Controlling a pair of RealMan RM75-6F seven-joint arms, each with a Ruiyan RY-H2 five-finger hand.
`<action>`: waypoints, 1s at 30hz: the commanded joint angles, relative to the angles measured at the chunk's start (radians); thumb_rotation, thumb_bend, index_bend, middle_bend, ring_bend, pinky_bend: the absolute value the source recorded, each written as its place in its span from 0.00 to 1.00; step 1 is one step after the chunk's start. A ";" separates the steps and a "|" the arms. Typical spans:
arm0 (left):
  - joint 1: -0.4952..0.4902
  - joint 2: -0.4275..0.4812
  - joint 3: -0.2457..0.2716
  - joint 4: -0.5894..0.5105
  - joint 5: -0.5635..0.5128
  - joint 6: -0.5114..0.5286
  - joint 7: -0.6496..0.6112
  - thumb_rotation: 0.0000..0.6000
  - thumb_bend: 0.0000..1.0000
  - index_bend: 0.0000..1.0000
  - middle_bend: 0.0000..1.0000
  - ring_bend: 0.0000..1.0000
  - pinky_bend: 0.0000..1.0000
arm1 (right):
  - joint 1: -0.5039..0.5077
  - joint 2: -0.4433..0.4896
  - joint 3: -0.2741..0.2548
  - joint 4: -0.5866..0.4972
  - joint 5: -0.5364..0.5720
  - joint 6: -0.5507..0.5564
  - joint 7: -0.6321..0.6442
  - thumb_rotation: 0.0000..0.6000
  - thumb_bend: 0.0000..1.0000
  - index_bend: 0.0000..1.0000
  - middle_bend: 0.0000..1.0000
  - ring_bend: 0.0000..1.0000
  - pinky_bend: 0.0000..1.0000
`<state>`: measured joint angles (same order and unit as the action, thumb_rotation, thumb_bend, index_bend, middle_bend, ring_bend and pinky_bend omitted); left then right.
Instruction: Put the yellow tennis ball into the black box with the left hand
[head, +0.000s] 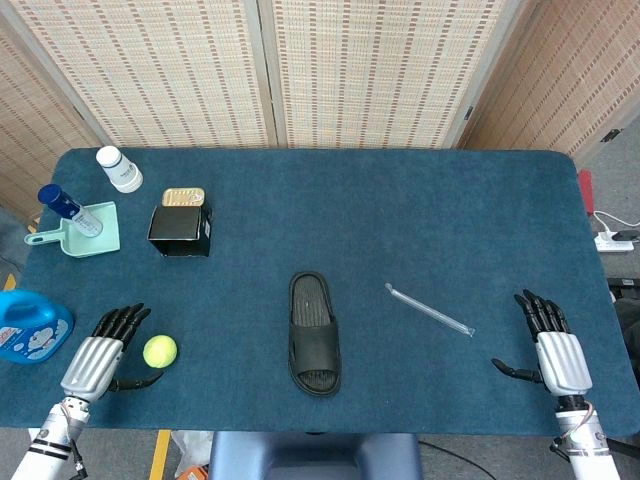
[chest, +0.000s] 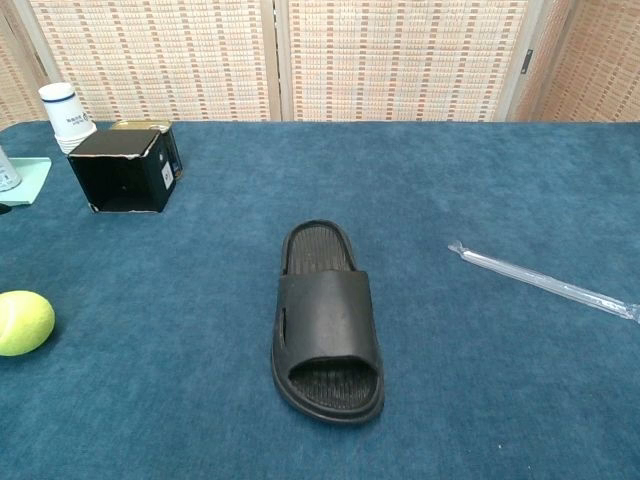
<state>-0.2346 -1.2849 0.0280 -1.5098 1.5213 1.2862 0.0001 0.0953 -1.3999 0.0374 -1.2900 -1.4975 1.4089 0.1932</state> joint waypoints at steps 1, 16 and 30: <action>-0.005 0.007 -0.005 -0.013 0.007 0.004 0.004 0.30 0.12 0.00 0.00 0.00 0.00 | 0.003 -0.001 -0.001 0.000 0.000 -0.006 -0.004 1.00 0.00 0.00 0.00 0.00 0.00; 0.001 0.053 -0.016 -0.063 0.008 0.034 0.027 0.29 0.12 0.02 0.01 0.01 0.02 | 0.002 -0.001 -0.007 -0.014 -0.011 0.003 -0.023 1.00 0.00 0.00 0.00 0.00 0.00; 0.076 -0.113 -0.059 0.204 0.111 0.331 -0.135 0.31 0.13 1.00 1.00 1.00 1.00 | 0.013 0.000 -0.011 -0.014 -0.010 -0.018 -0.029 1.00 0.00 0.00 0.00 0.00 0.00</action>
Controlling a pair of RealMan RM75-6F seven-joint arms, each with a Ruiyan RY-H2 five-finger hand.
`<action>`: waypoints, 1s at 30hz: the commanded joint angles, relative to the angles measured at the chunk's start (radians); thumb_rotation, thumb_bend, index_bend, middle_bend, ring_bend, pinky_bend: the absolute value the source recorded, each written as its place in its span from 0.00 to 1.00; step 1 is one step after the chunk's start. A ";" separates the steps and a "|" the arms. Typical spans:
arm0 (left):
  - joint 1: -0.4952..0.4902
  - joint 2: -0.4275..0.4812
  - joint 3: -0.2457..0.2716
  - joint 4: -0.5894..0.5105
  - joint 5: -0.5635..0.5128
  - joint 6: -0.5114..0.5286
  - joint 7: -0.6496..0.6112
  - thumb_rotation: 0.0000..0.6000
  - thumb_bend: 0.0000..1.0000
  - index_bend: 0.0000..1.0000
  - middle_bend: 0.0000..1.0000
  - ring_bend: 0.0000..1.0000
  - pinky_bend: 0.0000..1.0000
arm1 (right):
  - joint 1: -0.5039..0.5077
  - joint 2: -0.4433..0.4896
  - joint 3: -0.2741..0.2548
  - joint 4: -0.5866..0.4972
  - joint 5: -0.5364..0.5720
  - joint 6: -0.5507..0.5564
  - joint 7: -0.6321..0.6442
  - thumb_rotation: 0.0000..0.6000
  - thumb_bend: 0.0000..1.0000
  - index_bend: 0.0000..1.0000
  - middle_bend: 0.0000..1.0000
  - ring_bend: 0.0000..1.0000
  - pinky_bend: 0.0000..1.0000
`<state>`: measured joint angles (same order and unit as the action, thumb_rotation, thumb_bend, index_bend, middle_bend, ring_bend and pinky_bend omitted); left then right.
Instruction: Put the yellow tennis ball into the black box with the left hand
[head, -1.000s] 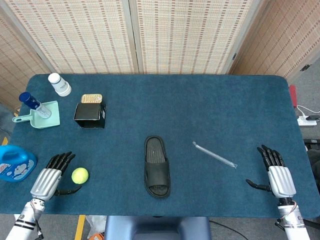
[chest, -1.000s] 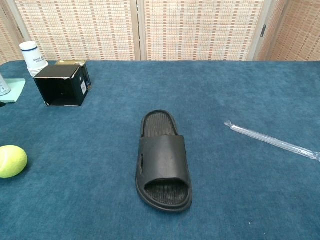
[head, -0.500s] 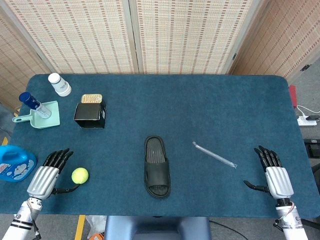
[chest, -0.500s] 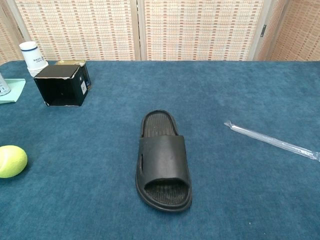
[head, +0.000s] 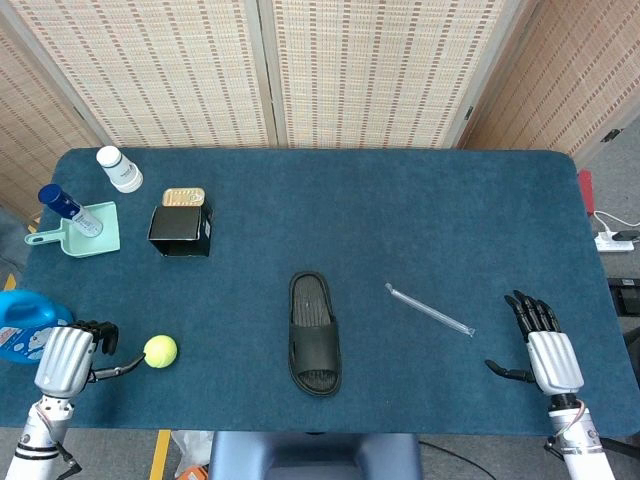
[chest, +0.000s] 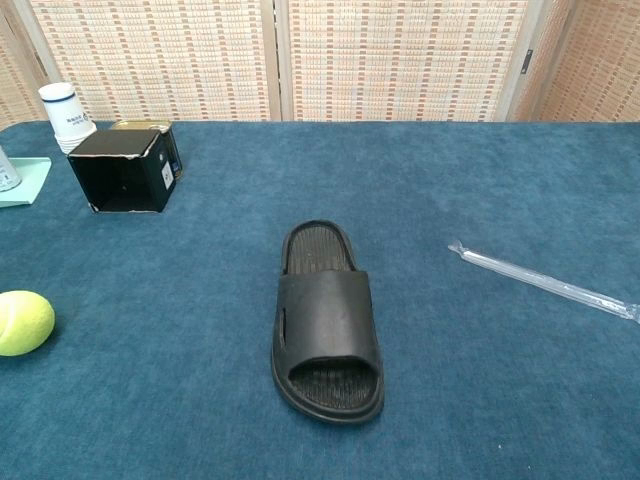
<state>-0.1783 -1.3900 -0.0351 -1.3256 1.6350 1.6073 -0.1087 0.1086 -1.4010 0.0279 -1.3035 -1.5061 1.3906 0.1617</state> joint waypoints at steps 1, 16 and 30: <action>0.030 -0.007 0.011 0.027 -0.003 0.019 -0.040 0.45 0.15 1.00 1.00 1.00 1.00 | 0.000 0.002 -0.002 0.000 -0.003 0.000 0.005 1.00 0.00 0.00 0.00 0.00 0.00; 0.202 -0.348 0.186 0.500 0.041 0.033 -0.158 1.00 0.69 1.00 1.00 1.00 1.00 | 0.003 0.005 -0.008 0.000 -0.007 -0.004 0.013 1.00 0.00 0.00 0.00 0.00 0.00; 0.175 -0.500 0.151 0.684 0.043 0.007 -0.085 1.00 0.70 1.00 1.00 1.00 1.00 | 0.008 0.003 -0.004 -0.004 0.004 -0.015 -0.003 1.00 0.00 0.00 0.00 0.00 0.00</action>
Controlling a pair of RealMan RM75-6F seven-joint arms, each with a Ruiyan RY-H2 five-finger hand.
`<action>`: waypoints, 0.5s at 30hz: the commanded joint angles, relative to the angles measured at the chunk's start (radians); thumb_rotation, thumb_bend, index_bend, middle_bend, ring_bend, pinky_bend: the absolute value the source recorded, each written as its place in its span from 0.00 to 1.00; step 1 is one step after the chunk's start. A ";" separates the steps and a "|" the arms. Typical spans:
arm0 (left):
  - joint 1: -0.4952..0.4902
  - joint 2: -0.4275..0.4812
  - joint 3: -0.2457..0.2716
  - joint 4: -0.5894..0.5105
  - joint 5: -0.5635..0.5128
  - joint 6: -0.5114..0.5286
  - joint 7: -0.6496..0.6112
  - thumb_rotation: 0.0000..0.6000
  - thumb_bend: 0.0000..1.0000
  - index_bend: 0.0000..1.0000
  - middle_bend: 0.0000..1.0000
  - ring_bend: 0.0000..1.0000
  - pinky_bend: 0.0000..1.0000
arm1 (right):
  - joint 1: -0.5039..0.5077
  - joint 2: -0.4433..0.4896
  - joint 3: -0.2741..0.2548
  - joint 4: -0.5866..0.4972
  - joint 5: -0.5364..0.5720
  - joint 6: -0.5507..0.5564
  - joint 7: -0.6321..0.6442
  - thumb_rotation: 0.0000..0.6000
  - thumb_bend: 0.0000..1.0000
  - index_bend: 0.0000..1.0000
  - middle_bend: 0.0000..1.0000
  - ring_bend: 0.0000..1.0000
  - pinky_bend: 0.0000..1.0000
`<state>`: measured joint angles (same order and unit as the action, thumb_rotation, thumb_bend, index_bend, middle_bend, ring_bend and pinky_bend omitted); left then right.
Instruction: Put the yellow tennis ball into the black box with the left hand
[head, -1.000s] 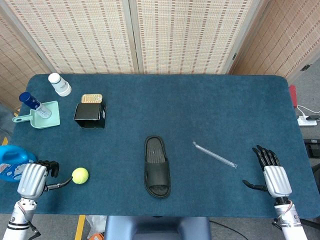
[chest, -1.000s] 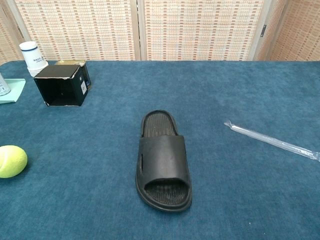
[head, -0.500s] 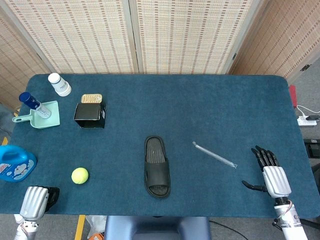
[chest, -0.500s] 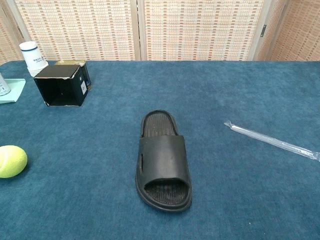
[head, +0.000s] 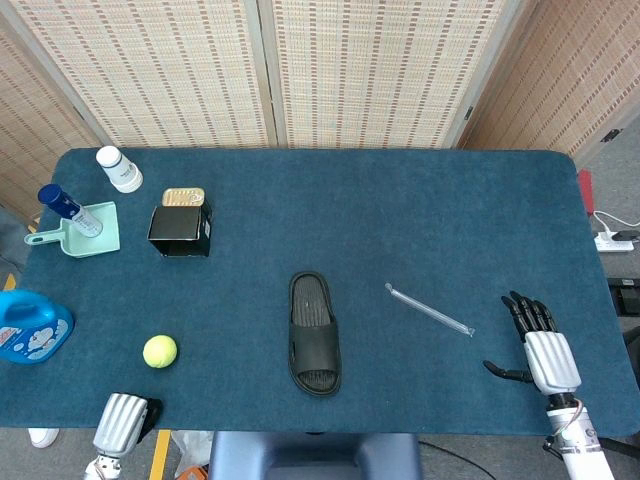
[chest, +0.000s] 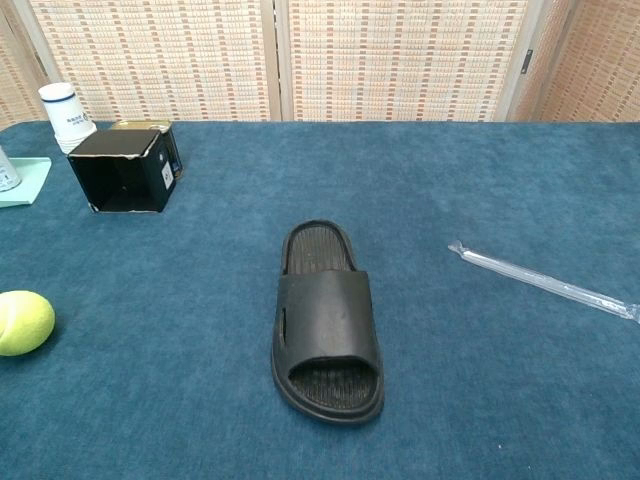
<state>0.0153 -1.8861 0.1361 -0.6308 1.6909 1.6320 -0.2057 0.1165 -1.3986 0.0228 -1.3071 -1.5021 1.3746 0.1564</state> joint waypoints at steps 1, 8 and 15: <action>-0.025 -0.002 -0.025 -0.018 -0.016 -0.024 0.015 1.00 0.70 1.00 1.00 1.00 1.00 | -0.001 0.001 0.001 0.000 0.000 0.002 0.005 1.00 0.00 0.00 0.00 0.00 0.00; -0.057 0.018 -0.043 -0.073 -0.030 -0.066 0.066 1.00 0.69 1.00 1.00 1.00 1.00 | -0.001 0.003 0.002 0.002 0.003 0.001 0.010 1.00 0.00 0.00 0.00 0.00 0.00; -0.076 0.024 -0.035 -0.131 -0.029 -0.112 0.125 1.00 0.69 1.00 1.00 1.00 1.00 | 0.002 0.002 0.001 0.002 0.005 -0.006 0.004 1.00 0.00 0.00 0.00 0.00 0.00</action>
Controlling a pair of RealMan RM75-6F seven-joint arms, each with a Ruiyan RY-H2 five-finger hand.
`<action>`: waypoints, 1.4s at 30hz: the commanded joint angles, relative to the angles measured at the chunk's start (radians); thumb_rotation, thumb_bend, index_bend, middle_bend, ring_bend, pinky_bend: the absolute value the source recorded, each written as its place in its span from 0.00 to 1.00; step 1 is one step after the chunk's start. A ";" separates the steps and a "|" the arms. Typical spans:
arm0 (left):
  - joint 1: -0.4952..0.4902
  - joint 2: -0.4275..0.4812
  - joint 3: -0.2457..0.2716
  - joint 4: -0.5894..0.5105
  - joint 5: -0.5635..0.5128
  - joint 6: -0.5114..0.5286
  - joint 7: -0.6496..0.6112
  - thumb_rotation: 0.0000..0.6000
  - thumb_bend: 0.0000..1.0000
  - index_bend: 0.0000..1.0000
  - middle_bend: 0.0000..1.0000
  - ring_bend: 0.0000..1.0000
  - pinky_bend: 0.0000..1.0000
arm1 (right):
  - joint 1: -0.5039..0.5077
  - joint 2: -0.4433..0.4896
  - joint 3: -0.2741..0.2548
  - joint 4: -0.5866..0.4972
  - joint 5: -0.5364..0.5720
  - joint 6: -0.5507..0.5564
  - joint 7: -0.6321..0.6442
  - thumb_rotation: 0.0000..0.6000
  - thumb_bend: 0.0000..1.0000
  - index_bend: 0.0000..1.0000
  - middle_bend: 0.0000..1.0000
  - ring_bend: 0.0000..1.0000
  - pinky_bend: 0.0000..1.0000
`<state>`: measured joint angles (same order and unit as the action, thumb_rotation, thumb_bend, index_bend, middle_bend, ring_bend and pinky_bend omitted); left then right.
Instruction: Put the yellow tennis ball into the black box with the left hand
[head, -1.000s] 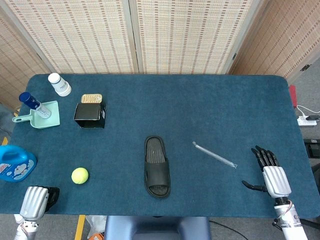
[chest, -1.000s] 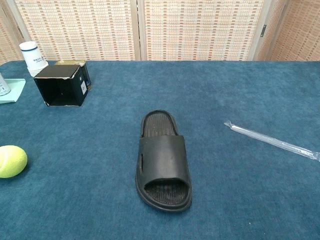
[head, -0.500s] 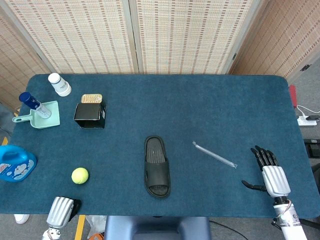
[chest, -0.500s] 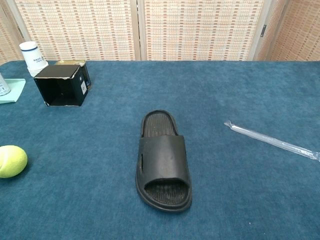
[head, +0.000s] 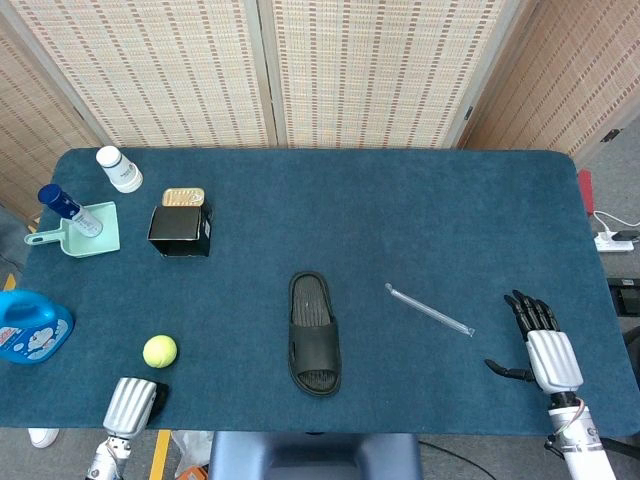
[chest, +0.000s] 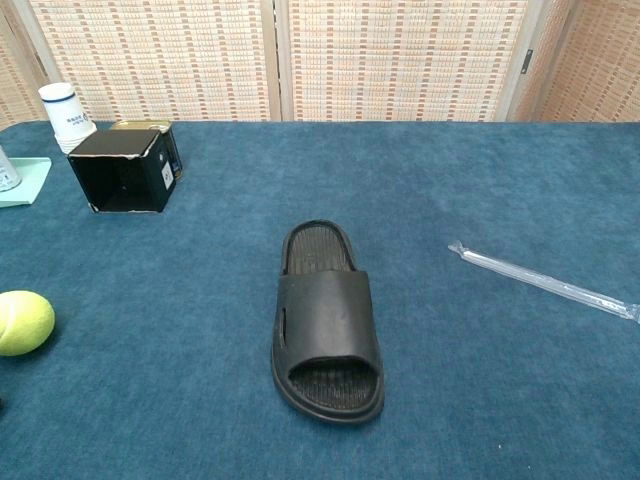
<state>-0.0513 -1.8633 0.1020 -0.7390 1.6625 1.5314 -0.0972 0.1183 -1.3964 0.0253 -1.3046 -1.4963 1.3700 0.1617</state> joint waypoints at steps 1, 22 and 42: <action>-0.014 0.000 -0.005 -0.035 -0.003 -0.015 0.018 1.00 0.69 1.00 1.00 1.00 1.00 | 0.001 -0.001 -0.002 -0.001 -0.002 0.000 -0.003 1.00 0.00 0.00 0.00 0.00 0.00; -0.101 0.026 -0.096 -0.184 -0.074 -0.090 0.083 1.00 0.68 1.00 1.00 1.00 1.00 | 0.002 0.008 0.002 -0.002 0.011 -0.012 0.011 1.00 0.00 0.00 0.00 0.00 0.00; -0.177 -0.040 -0.150 -0.139 -0.127 -0.166 0.195 1.00 0.68 1.00 1.00 1.00 1.00 | 0.001 0.010 0.001 0.001 0.008 -0.009 0.021 1.00 0.00 0.00 0.00 0.00 0.00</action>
<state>-0.2222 -1.8978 -0.0431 -0.8849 1.5404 1.3722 0.0925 0.1193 -1.3866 0.0261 -1.3039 -1.4885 1.3614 0.1830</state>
